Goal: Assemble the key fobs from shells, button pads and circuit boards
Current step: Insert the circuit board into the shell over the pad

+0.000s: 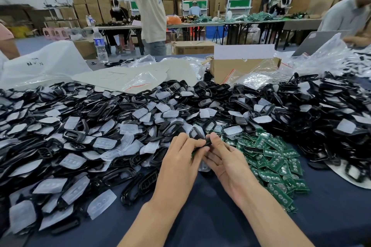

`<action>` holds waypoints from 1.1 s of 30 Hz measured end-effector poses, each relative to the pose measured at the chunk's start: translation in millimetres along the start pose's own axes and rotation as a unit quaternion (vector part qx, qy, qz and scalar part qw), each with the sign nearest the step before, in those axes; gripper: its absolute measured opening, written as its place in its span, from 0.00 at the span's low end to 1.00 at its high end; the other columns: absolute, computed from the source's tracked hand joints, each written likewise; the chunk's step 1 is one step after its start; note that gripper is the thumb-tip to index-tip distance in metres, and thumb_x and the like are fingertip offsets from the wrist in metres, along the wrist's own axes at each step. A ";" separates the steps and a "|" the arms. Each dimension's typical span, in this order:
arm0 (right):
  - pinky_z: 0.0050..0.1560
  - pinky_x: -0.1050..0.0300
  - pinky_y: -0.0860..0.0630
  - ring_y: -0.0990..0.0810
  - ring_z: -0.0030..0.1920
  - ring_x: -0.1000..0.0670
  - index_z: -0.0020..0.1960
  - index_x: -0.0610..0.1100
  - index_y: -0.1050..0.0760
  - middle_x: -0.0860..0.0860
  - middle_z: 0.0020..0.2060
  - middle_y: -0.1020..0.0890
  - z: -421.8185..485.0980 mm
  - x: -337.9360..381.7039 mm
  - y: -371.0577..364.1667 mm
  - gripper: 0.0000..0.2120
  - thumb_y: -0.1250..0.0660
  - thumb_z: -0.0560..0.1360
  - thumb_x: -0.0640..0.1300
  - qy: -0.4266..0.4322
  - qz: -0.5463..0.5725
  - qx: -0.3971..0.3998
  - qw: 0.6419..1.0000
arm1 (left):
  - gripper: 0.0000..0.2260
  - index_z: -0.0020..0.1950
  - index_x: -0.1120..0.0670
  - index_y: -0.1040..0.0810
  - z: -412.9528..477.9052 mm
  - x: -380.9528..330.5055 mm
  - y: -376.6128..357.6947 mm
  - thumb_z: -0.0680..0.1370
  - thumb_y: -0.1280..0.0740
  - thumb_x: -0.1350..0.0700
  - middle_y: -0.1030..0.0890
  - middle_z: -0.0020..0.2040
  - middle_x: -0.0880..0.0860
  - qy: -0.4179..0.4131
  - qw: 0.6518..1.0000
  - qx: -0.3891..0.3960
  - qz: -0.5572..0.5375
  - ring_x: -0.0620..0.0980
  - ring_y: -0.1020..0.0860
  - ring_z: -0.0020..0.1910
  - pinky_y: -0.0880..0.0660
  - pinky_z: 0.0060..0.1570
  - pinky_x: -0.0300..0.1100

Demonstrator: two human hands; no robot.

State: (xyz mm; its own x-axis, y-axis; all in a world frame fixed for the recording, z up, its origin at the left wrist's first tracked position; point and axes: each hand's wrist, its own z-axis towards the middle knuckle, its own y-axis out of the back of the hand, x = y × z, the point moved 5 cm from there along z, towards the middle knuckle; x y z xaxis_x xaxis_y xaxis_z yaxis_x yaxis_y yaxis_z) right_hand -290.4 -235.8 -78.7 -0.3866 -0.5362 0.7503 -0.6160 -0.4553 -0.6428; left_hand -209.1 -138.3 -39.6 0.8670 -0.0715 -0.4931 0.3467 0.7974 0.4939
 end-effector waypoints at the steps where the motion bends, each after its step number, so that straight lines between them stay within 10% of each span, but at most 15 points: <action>1: 0.46 0.59 0.17 0.13 0.50 0.44 0.54 0.36 0.17 0.37 0.54 0.15 -0.1 0.8 0.0 0.23 0.23 0.67 0.52 0.002 0.004 0.001 1.000 | 0.08 0.52 0.53 0.19 0.2 -0.5 0.8 0.80 0.34 0.49 0.25 0.47 0.44 0.023 0.999 0.005 -0.029 0.44 0.24 0.47 0.28 0.47 0.32; 4: 0.46 0.58 0.17 0.12 0.49 0.44 0.45 0.40 0.13 0.37 0.52 0.14 -0.5 4.3 -1.4 0.14 0.25 0.69 0.51 0.011 0.004 -0.004 1.000 | 0.09 0.47 0.44 0.20 1.7 8.0 2.9 0.80 0.37 0.42 0.20 0.45 0.43 0.191 0.965 0.006 -0.178 0.42 0.20 0.44 0.27 0.42 0.30; 10: 0.48 0.60 0.18 0.13 0.50 0.47 0.47 0.47 0.12 0.41 0.51 0.13 -6.1 16.1 -8.6 0.14 0.23 0.65 0.54 0.054 -0.043 0.015 0.997 | 0.19 0.47 0.60 0.19 -2.5 18.5 -11.6 0.77 0.35 0.43 0.19 0.38 0.57 0.438 0.755 0.077 -0.482 0.50 0.21 0.34 0.22 0.31 0.39; 15: 0.66 0.48 0.23 0.18 0.63 0.42 0.57 0.46 0.16 0.42 0.58 0.15 -7.7 16.4 -11.1 0.18 0.24 0.71 0.54 0.107 -0.107 0.050 0.987 | 0.13 0.42 0.56 0.13 -2.3 21.2 -7.6 0.76 0.30 0.48 0.18 0.38 0.55 0.467 0.696 0.103 -0.535 0.46 0.20 0.34 0.22 0.32 0.37; 24: 0.68 0.49 0.24 0.18 0.62 0.44 0.60 0.53 0.18 0.45 0.59 0.15 -13.2 18.1 -16.6 0.24 0.22 0.68 0.63 0.153 -0.197 0.099 0.963 | 0.14 0.48 0.63 0.20 -8.7 23.8 -6.1 0.73 0.28 0.51 0.21 0.36 0.54 0.511 0.638 0.153 -0.555 0.44 0.23 0.31 0.25 0.28 0.32; 29: 0.67 0.53 0.25 0.20 0.66 0.45 0.63 0.50 0.20 0.45 0.62 0.17 -12.8 16.8 -17.0 0.23 0.24 0.72 0.57 0.133 -0.151 0.133 0.970 | 0.11 0.43 0.59 0.16 -4.3 29.8 -5.9 0.72 0.28 0.50 0.21 0.34 0.52 0.458 0.708 0.117 -0.525 0.43 0.26 0.30 0.27 0.29 0.32; 33: 0.62 0.53 0.21 0.20 0.66 0.44 0.67 0.46 0.23 0.43 0.64 0.18 -12.3 16.6 -15.4 0.19 0.31 0.77 0.44 0.099 -0.096 0.143 0.980 | 0.11 0.39 0.50 0.16 1.6 32.8 3.9 0.77 0.30 0.46 0.21 0.31 0.47 0.340 0.875 0.064 -0.339 0.43 0.27 0.29 0.28 0.32 0.32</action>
State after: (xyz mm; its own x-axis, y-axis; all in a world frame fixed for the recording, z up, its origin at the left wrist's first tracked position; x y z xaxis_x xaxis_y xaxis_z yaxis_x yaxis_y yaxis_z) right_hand -295.8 -228.9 -54.4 -0.4259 -0.2853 0.8586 -0.4844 -0.7296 -0.4827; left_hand -178.8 -138.6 -52.7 0.0473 -0.0941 -0.9944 0.7739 0.6329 -0.0231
